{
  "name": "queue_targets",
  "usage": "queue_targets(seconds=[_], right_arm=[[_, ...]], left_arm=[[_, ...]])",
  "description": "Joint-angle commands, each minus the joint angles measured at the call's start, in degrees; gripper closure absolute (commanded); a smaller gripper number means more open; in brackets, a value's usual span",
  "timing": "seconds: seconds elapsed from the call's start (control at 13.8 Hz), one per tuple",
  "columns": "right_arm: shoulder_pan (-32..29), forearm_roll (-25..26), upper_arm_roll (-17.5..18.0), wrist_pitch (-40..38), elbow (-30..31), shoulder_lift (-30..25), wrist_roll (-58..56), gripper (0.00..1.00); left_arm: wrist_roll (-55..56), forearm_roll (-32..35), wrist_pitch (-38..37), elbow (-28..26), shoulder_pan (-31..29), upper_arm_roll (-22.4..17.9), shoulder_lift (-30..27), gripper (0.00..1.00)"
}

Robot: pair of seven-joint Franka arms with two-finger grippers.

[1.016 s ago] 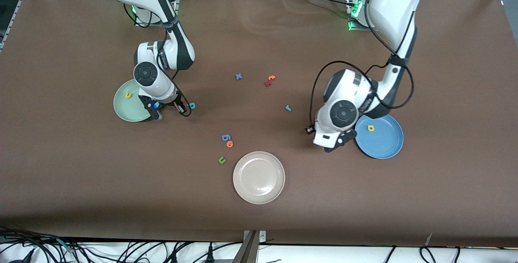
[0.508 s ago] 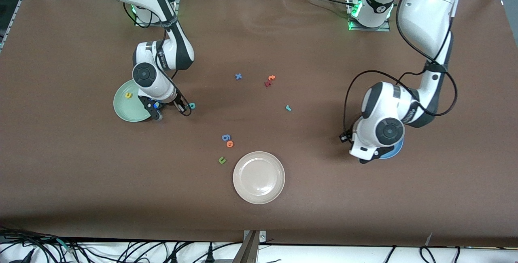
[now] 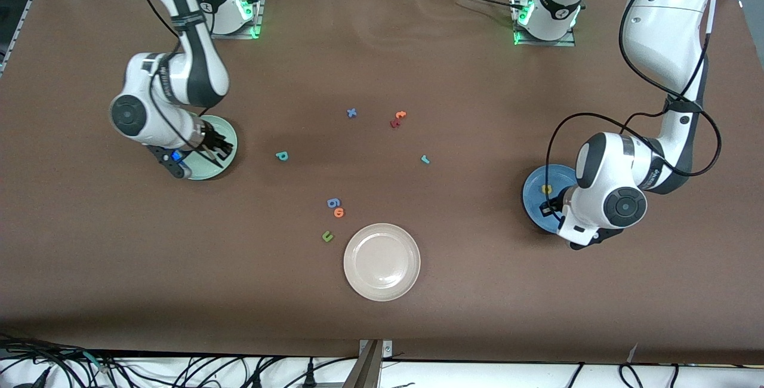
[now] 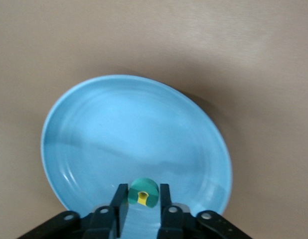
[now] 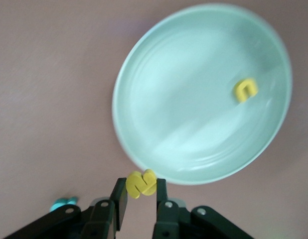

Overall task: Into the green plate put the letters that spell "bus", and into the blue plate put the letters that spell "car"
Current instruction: 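Drop the teal c and yellow 2 onto the blue and green plates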

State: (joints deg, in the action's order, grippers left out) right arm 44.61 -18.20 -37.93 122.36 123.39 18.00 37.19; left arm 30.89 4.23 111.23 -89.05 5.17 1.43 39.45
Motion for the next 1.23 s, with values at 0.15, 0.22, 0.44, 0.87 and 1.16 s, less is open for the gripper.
queue_targets(seconds=[0.15, 0.22, 0.44, 0.87, 1.16], right_arm=[[0.0, -0.9, -5.5, 0.0, 2.5, 3.5, -13.3, 0.83], [-0.1, -0.9, -5.5, 0.3, 2.6, 4.5, -13.3, 0.83], [-0.1, -1.1, -5.3, 2.8, 4.0, 7.2, -13.6, 0.83], [-0.1, -2.1, -5.0, 6.2, 4.2, 10.5, -15.7, 0.27], [0.6, -3.7, -4.9, 4.0, 3.3, 9.3, -15.2, 0.01]], left_arm=[[-2.6, 0.8, -0.7, 0.0, -0.1, 1.1, -0.6, 0.00], [-0.1, 0.3, -0.7, -0.1, 0.9, 1.6, -1.2, 0.00], [10.9, -0.9, -0.1, -0.4, 1.7, 7.8, -1.7, 0.00], [35.9, -0.7, 15.6, -5.0, 5.5, 16.1, -0.8, 0.00], [49.3, 0.2, 23.4, -7.3, 10.5, 16.0, 0.2, 0.00]])
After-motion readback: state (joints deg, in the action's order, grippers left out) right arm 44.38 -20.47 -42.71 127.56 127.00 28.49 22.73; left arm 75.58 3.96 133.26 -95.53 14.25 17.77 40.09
